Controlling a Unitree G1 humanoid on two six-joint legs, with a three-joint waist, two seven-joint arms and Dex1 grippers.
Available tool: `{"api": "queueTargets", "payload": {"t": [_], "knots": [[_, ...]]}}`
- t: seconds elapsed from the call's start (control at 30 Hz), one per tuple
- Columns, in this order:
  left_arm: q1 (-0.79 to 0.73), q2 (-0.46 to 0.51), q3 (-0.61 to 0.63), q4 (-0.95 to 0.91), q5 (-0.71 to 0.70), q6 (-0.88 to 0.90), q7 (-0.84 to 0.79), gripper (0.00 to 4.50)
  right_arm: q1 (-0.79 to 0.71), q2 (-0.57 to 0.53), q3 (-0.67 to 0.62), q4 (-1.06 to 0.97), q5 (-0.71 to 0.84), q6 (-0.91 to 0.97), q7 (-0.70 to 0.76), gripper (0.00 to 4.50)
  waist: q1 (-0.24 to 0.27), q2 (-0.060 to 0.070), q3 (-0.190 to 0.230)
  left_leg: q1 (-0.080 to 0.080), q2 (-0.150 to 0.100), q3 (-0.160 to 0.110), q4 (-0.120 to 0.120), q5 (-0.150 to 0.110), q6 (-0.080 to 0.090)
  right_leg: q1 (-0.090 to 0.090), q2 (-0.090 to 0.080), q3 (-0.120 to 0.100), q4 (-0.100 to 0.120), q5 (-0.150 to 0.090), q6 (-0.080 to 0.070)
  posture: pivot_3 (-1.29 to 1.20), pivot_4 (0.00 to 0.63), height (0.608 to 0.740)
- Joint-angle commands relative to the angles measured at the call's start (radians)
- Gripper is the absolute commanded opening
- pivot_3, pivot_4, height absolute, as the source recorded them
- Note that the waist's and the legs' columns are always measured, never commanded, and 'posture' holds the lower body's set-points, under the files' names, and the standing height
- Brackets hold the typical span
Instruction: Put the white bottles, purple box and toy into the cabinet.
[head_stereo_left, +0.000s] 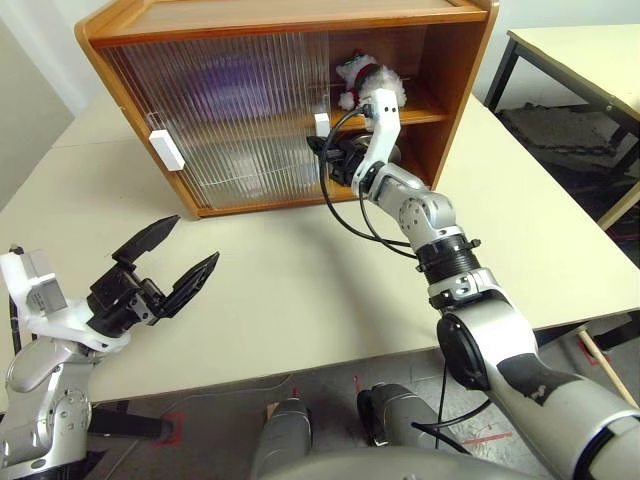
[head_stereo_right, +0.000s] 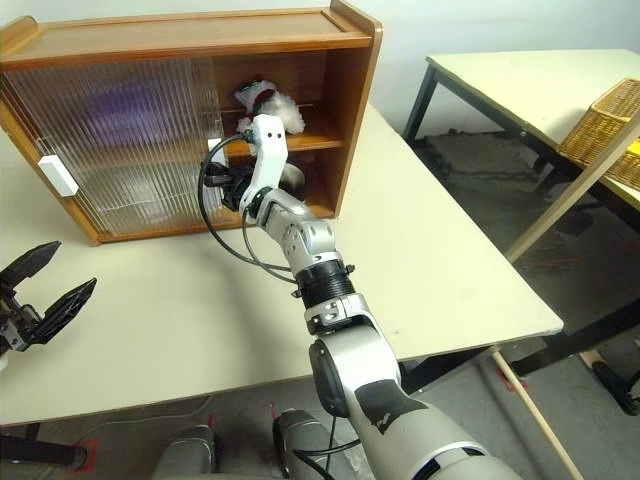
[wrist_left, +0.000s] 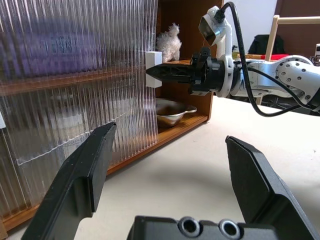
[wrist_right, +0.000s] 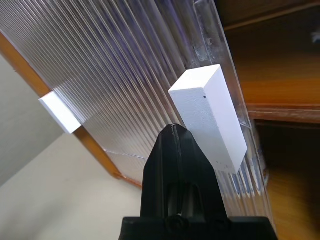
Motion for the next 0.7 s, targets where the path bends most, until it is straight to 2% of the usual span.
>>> {"api": "queueTargets", "payload": {"t": [0.03,0.7], "knots": [[0.0,-0.001,0.004,0.005,0.01,-0.009,0.0,4.5,-0.022,0.059,-0.021,-0.02,-0.032,-0.06,-0.043,0.01,0.003,0.0,0.0,0.0,0.0,0.0,0.0,0.0,0.0,0.0,0.0,0.0,0.0,0.0,0.0,-0.11,0.053,0.74],[0.004,-0.009,0.0,0.0,0.012,-0.009,0.003,4.5,0.067,-0.04,-0.027,-0.195,-0.108,-0.034,-0.08,0.01,0.014,-0.001,0.0,-0.004,0.0,0.0,-0.001,0.0,-0.001,-0.005,0.0,0.0,0.0,0.001,-0.001,-0.12,0.062,0.74]]}}
